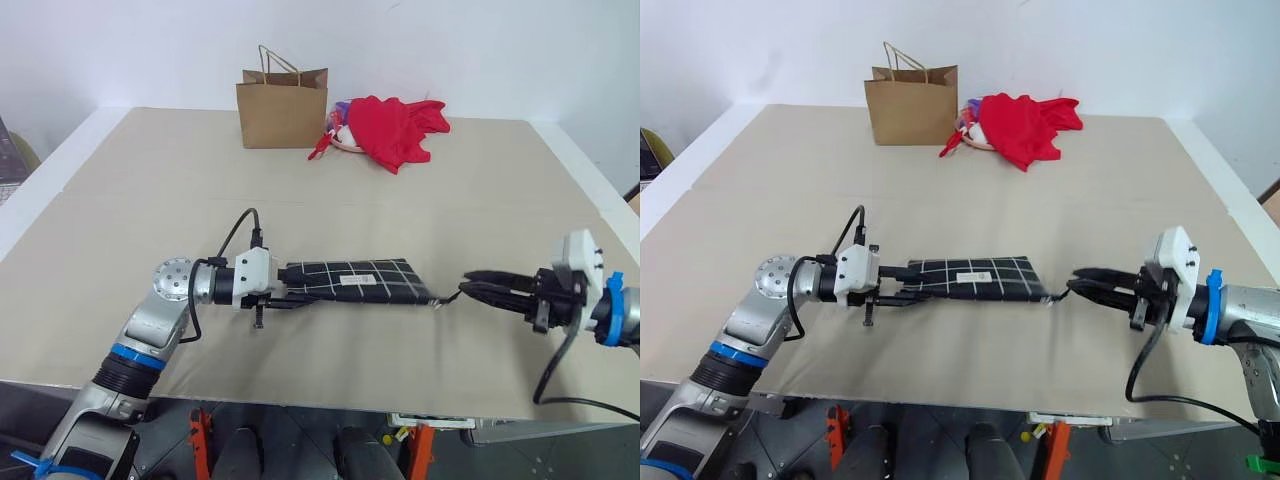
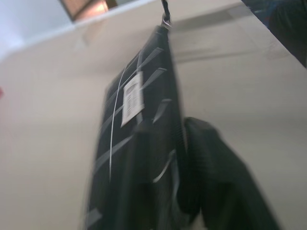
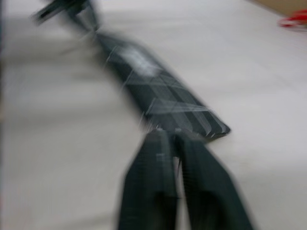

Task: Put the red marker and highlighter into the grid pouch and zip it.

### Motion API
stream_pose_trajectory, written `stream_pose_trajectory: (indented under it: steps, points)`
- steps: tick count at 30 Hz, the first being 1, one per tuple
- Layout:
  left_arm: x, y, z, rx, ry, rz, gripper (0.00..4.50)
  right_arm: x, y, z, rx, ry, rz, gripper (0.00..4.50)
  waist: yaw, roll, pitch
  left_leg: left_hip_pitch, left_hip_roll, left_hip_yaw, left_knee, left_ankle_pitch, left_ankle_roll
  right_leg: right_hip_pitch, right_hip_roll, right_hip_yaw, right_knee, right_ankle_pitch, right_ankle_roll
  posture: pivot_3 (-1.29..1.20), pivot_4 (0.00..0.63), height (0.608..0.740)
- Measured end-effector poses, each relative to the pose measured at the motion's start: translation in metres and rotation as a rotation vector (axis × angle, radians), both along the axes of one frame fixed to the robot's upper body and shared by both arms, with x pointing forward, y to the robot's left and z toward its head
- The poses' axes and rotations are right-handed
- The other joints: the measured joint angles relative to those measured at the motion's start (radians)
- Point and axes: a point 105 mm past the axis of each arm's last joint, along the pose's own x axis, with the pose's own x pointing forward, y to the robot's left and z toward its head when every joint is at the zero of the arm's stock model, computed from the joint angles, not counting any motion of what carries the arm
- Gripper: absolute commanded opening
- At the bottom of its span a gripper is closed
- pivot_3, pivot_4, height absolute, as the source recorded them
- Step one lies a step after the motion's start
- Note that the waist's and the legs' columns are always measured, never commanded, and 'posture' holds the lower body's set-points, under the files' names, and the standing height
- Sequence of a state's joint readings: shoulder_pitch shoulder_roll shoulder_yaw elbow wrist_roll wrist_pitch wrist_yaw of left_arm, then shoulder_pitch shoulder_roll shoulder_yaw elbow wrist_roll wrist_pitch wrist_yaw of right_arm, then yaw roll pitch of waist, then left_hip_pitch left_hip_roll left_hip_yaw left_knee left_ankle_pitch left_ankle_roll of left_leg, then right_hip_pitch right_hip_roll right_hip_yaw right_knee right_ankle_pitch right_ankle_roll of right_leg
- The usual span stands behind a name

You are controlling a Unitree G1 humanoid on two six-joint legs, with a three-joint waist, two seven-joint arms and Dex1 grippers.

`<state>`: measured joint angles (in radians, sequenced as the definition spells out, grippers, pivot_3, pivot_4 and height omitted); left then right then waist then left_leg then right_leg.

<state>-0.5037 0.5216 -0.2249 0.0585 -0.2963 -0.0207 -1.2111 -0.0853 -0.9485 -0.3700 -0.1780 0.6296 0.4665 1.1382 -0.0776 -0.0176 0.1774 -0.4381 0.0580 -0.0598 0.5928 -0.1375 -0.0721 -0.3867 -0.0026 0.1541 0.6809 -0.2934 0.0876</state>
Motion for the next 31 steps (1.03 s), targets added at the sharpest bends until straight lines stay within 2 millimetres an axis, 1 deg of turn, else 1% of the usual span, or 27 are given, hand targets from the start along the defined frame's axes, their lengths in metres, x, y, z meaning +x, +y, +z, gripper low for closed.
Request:
stream_pose_trajectory:
  steps: [1,2,3,4,5,6,12,13,14,15,16,17,18,19,20,21,23,28,29,30,31]
  points:
    - [0.0,0.0,0.0,0.001,0.006,0.001,3.14,0.0,0.0,0.0,0.005,0.007,-0.009,2.85,0.0,0.0,0.0,0.0,0.0,0.0,0.0,0.0,0.0,0.0,0.0,0.0,0.0,0.0,0.0,0.0,0.15,0.74]
    - [0.0,0.0,0.0,-0.001,0.012,0.001,3.44,0.001,0.0,0.0,0.009,0.01,-0.012,3.18,0.001,0.0,0.0,0.0,0.0,0.0,0.0,0.0,0.0,0.0,0.0,0.0,0.0,-0.001,0.0,0.0,0.15,0.74]
    - [0.0,0.0,0.0,-0.002,0.015,0.001,3.55,0.001,0.0,0.0,0.011,0.012,-0.012,3.28,0.001,0.0,0.0,0.0,0.0,0.0,0.0,0.0,0.0,0.0,0.0,0.0,0.0,-0.001,0.0,0.0,0.15,0.74]
    - [-0.001,-0.001,0.001,-0.006,0.019,-0.002,4.0,0.001,0.002,0.0,0.014,0.017,-0.019,3.76,0.001,0.0,0.0,0.0,0.0,0.0,-0.001,0.0,0.0,0.0,0.0,0.0,0.0,-0.001,0.0,0.0,0.15,0.74]
    - [-0.001,-0.001,0.002,-0.007,0.019,-0.003,4.26,0.001,0.002,0.0,0.015,0.019,-0.021,4.02,0.002,0.0,0.0,0.0,0.0,0.0,-0.001,0.0,0.0,0.0,0.0,0.0,0.0,-0.001,0.0,0.0,0.15,0.74]
    - [-0.001,-0.001,0.002,-0.008,0.018,-0.004,4.5,0.001,0.002,0.0,0.016,0.02,-0.022,4.43,0.002,0.0,0.0,0.0,0.0,0.0,-0.001,0.0,0.0,0.0,0.0,0.0,0.0,-0.001,0.0,0.0,0.15,0.74]
    - [-0.002,-0.002,0.002,-0.009,0.024,-0.004,4.5,0.001,0.003,0.0,0.02,0.023,-0.021,4.43,0.002,0.0,0.0,0.0,0.0,0.0,0.0,0.0,0.0,0.0,0.0,0.0,0.0,-0.001,0.0,0.0,0.15,0.74]
    - [0.002,0.002,0.003,-0.036,0.036,0.06,4.5,0.003,0.002,0.002,0.054,-0.004,-0.071,4.43,0.002,-0.001,0.0,0.0,0.0,0.0,-0.001,0.0,0.0,0.0,0.0,0.0,0.0,-0.001,0.0,0.0,0.15,0.74]
    - [0.004,0.004,0.003,-0.045,0.041,0.083,4.5,0.004,0.002,0.002,0.073,-0.016,-0.087,4.43,0.002,-0.002,-0.001,0.0,0.001,-0.001,-0.002,0.0,0.0,0.0,0.0,0.0,0.0,-0.001,0.0,0.0,0.15,0.74]
    - [0.012,0.014,0.002,-0.071,0.065,0.172,4.5,0.006,0.0,0.0,0.126,-0.032,-0.141,4.43,0.0,-0.004,-0.002,0.001,0.002,-0.001,-0.001,-0.001,0.0,0.0,0.002,-0.001,0.001,-0.002,-0.001,0.0,0.15,0.74]
    - [0.031,0.048,-0.005,-0.144,0.128,0.439,4.5,0.008,-0.007,-0.016,0.234,-0.025,-0.303,4.43,-0.002,-0.004,-0.002,0.001,0.003,-0.002,-0.002,-0.001,0.0,0.0,0.003,-0.001,0.001,-0.002,-0.002,0.0,0.15,0.74]
    - [0.037,0.065,-0.008,-0.169,0.154,0.552,4.5,0.008,-0.011,-0.027,0.269,-0.003,-0.369,4.43,-0.002,-0.004,-0.002,0.0,0.004,-0.003,-0.003,-0.001,0.0,-0.001,0.004,-0.002,0.001,-0.002,-0.003,0.0,0.15,0.74]
    - [0.038,0.068,-0.009,-0.173,0.158,0.572,4.5,0.008,-0.012,-0.029,0.274,0.003,-0.381,4.43,-0.002,-0.003,-0.002,0.0,0.004,-0.003,-0.003,-0.001,0.0,-0.001,0.003,-0.002,0.001,-0.002,-0.003,0.0,0.15,0.74]
    - [0.042,0.082,-0.013,-0.185,0.18,0.651,4.5,0.007,-0.015,-0.038,0.283,0.033,-0.425,4.43,0.0,0.0,0.0,-0.001,0.003,-0.002,-0.003,-0.001,0.0,-0.002,0.003,-0.002,0.001,-0.002,-0.003,0.0,0.15,0.74]
    - [0.045,0.089,-0.015,-0.195,0.185,0.705,4.5,0.009,-0.017,-0.04,0.284,0.034,-0.458,4.43,0.001,0.002,0.001,-0.001,0.0,-0.001,-0.003,0.0,0.0,-0.002,0.0,-0.001,0.001,-0.002,-0.002,0.0,0.15,0.74]
    - [0.045,0.089,-0.015,-0.197,0.184,0.709,4.5,0.009,-0.017,-0.039,0.284,0.031,-0.46,4.43,0.002,0.002,0.001,-0.001,0.0,-0.001,-0.002,0.0,0.0,-0.001,0.0,-0.001,0.001,-0.002,-0.002,0.0,0.15,0.74]
    - [0.047,0.086,-0.012,-0.222,0.171,0.742,4.5,0.01,-0.013,-0.031,0.292,-0.02,-0.472,4.43,0.008,0.0,0.0,-0.001,0.0,-0.002,-0.001,0.0,-0.001,0.0,-0.001,-0.002,0.001,-0.001,-0.001,0.0,0.15,0.74]
    - [0.05,0.088,-0.01,-0.24,0.151,0.778,4.5,0.011,-0.017,-0.031,0.274,-0.051,-0.509,4.43,0.006,0.0,0.0,0.0,-0.001,-0.001,0.0,0.0,-0.001,0.0,-0.001,-0.002,0.0,-0.001,-0.001,0.0,0.15,0.74]
    - [0.053,0.091,-0.008,-0.275,0.14,0.815,4.5,0.009,-0.021,-0.033,0.248,-0.1,-0.536,4.43,0.006,0.0,0.0,0.0,-0.001,-0.001,-0.001,0.0,-0.001,0.0,-0.001,-0.002,0.0,-0.001,-0.001,0.0,0.15,0.74]
    - [0.052,0.091,-0.008,-0.286,0.141,0.823,4.5,0.008,-0.022,-0.035,0.227,-0.108,-0.54,4.43,0.006,0.0,0.0,0.0,-0.001,-0.001,-0.002,0.0,-0.001,0.0,-0.001,-0.001,0.0,-0.002,0.0,0.0,0.15,0.74]
    - [0.049,0.094,-0.014,-0.301,0.165,0.846,4.5,0.003,-0.027,-0.044,0.185,-0.104,-0.563,4.43,0.006,0.0,0.0,0.0,-0.001,-0.001,-0.002,0.0,-0.001,0.0,-0.001,-0.002,0.0,-0.003,-0.001,0.0,0.15,0.74]
